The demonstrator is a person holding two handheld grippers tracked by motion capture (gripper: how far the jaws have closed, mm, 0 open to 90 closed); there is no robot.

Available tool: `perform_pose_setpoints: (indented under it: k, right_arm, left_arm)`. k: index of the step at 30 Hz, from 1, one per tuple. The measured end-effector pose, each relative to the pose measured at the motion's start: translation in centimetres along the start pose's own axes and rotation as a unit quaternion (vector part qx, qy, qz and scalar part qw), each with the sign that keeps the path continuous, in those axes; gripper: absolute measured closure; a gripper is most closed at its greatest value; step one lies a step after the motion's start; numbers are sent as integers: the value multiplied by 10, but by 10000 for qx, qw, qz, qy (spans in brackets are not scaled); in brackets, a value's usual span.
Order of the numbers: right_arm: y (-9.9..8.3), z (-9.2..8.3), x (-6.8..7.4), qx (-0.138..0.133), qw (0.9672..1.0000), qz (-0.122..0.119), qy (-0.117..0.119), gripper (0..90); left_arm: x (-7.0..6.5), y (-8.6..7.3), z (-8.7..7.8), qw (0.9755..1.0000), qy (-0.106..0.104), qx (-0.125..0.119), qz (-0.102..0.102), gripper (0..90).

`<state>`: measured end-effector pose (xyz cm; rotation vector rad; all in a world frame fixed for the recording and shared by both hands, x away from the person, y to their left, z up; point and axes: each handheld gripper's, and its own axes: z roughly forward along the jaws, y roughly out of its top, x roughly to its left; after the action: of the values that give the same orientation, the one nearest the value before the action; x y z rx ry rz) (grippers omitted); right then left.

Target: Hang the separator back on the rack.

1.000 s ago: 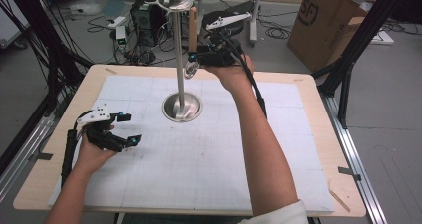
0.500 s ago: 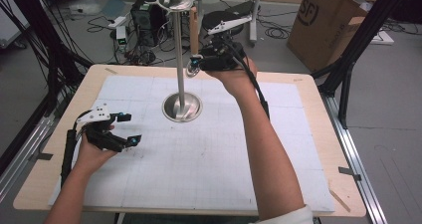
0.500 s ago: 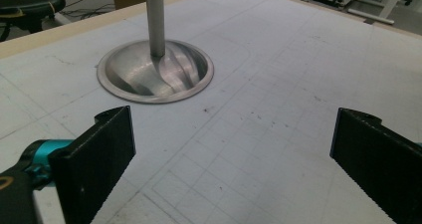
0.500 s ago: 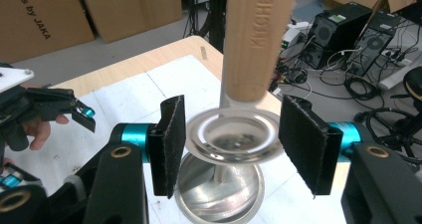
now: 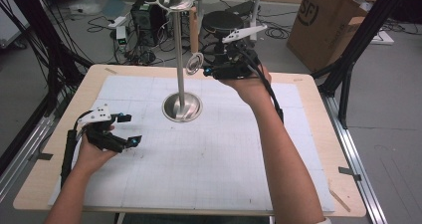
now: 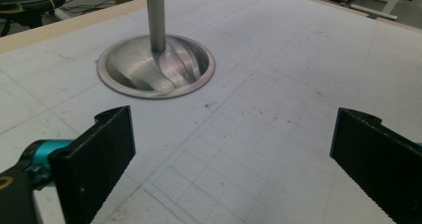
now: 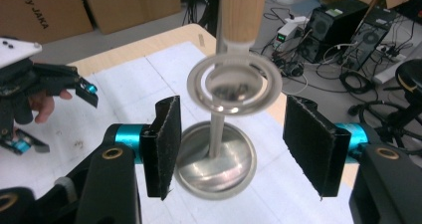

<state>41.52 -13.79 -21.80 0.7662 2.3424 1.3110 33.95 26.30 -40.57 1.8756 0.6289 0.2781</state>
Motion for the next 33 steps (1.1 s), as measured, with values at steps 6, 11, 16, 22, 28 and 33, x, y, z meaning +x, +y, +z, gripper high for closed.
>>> perform_pose_setpoints:
  k: [6, 11, 16, 22, 28, 33]
  right_arm:
    - [-15, -8, -3, 86, 10000, 13, -1, 373]
    - [-27, -14, -6, 164, 9999, 51, -13, 347]
    - [-42, -23, -5, 118, 9999, 66, 35, 344]
    - [-56, -30, -6, 62, 9999, 128, 59, 324]
    - [-74, -37, -5, -16, 9998, 176, 124, 313]
    - [-90, -41, -4, -81, 9996, 228, 117, 302]
  left_arm:
    - [0, 0, 1, 10000, -17, 17, -7, 45]
    - [-1, 0, 1, 10000, -15, 38, 4, 44]
    - [0, -1, 1, 10000, -14, 38, -11, 45]
    - [-1, -2, 1, 10000, -23, 52, -2, 44]
    - [0, -2, 1, 10000, -33, 54, 7, 45]
    - [-1, -2, 1, 10000, -42, 58, 7, 45]
